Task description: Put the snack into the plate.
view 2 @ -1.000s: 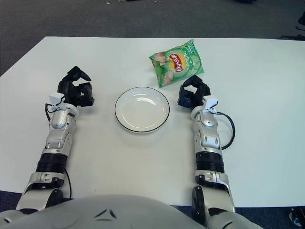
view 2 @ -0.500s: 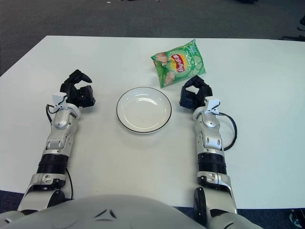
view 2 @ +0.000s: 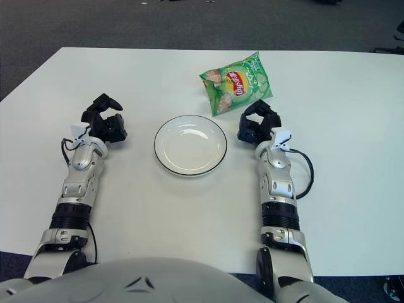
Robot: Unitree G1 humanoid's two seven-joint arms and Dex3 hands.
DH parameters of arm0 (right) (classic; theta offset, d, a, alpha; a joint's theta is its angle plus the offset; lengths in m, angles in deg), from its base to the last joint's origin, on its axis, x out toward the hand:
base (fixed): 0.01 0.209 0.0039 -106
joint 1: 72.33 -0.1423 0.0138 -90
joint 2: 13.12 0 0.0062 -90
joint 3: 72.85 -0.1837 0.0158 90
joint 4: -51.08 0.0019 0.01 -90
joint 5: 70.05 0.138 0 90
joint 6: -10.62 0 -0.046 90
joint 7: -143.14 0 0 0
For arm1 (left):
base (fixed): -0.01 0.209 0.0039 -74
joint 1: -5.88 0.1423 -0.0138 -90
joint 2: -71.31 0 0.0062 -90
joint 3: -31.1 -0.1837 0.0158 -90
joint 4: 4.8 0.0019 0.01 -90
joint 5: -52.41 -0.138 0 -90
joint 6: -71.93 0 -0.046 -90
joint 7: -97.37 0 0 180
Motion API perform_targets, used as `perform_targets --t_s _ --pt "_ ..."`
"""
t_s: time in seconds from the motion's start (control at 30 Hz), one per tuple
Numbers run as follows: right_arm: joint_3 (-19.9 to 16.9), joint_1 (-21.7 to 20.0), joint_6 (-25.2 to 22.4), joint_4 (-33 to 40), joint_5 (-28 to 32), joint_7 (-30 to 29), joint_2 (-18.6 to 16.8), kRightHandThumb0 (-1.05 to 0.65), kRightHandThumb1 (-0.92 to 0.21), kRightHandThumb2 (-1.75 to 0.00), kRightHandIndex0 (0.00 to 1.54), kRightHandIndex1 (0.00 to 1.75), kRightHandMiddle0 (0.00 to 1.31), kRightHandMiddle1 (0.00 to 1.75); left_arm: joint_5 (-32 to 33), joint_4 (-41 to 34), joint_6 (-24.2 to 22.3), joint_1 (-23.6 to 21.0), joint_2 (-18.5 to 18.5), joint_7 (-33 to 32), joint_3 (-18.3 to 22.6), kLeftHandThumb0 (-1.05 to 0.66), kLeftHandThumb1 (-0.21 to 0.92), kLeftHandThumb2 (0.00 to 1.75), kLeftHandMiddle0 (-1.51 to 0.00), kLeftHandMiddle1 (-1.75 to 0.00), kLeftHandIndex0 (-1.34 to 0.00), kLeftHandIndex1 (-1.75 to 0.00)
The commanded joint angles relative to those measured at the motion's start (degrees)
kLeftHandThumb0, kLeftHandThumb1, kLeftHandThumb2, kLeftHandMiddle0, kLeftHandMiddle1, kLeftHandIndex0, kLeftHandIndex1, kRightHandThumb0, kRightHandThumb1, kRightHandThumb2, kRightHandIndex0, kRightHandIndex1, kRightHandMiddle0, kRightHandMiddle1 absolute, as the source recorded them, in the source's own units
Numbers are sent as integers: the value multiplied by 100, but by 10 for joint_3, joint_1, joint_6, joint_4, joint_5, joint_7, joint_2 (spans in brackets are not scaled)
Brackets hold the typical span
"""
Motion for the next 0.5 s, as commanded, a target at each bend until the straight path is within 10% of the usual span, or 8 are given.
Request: perform_targets --t_s 0.0,0.47 --pt "-1 31 -9 -26 6 0 -14 -49 -31 -133 129 175 62 175 0 50 0 63 -40 -7 -8 -52 21 145 -134 -175 -70 -175" --pt "-3 30 -26 -9 12 5 -8 -49 -31 -133 130 175 62 175 -2 58 19 63 -44 -6 -10 -51 23 142 -134 -175 -68 -175"
